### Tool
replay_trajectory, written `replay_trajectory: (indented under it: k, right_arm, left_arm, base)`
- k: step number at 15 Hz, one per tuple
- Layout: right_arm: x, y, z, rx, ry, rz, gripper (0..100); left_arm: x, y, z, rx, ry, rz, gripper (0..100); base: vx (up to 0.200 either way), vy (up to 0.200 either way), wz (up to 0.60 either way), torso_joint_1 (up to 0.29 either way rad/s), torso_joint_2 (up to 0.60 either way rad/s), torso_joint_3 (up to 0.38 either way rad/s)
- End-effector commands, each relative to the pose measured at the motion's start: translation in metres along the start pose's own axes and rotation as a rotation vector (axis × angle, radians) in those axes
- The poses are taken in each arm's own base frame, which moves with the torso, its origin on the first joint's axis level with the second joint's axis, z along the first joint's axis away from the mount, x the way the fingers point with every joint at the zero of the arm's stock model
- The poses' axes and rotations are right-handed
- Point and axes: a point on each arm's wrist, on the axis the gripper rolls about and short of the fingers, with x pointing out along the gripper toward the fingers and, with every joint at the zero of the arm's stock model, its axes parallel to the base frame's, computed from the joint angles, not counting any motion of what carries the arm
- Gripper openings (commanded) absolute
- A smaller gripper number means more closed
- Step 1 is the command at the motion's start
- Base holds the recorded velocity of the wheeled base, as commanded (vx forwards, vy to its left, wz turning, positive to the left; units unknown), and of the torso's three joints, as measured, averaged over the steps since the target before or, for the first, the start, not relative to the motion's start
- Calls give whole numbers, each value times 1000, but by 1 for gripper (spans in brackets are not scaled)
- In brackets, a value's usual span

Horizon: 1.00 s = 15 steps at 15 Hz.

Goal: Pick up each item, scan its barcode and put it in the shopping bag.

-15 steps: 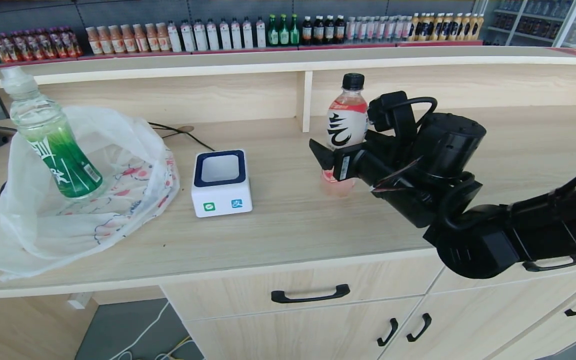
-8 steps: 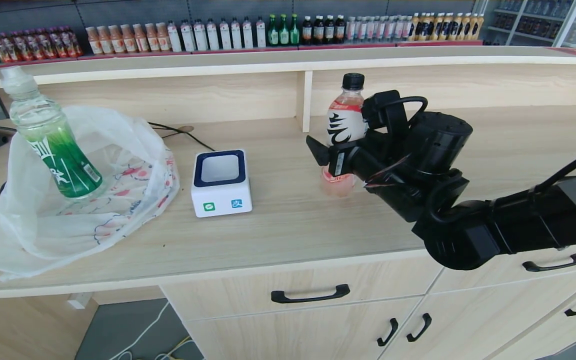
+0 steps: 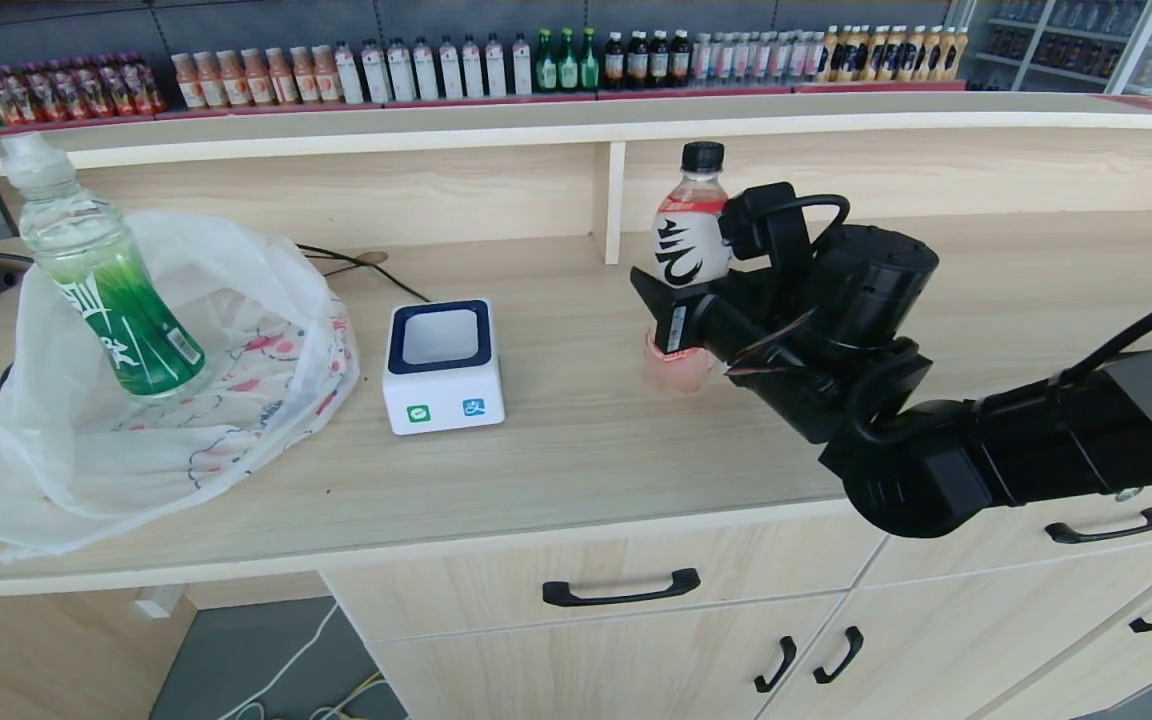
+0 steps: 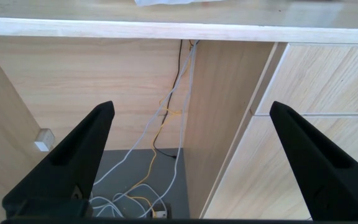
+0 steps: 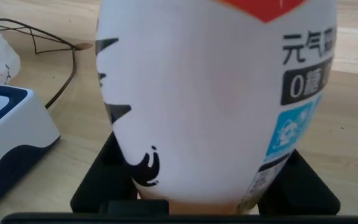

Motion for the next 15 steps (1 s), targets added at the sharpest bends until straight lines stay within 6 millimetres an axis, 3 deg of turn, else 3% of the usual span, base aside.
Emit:
replay_trajectory:
  k: [1,10,15]
  right_arm:
    - [-1,0,4,2,-13,-1,0]
    - [-21,-4,23,14,-33,10,0]
    - [-58,-9,42,17,-44,18,0]
  left_arm:
    - [0,0,0,0,-1,1,100]
    - [0,0,0,0,-1,1,100]
    - [0,0,0,0,-1,1,100]
  base:
    - [0,0,0,0,0,0]
    - [0,0,0,0,0,0]
    - [0,0,0,0,0,0]
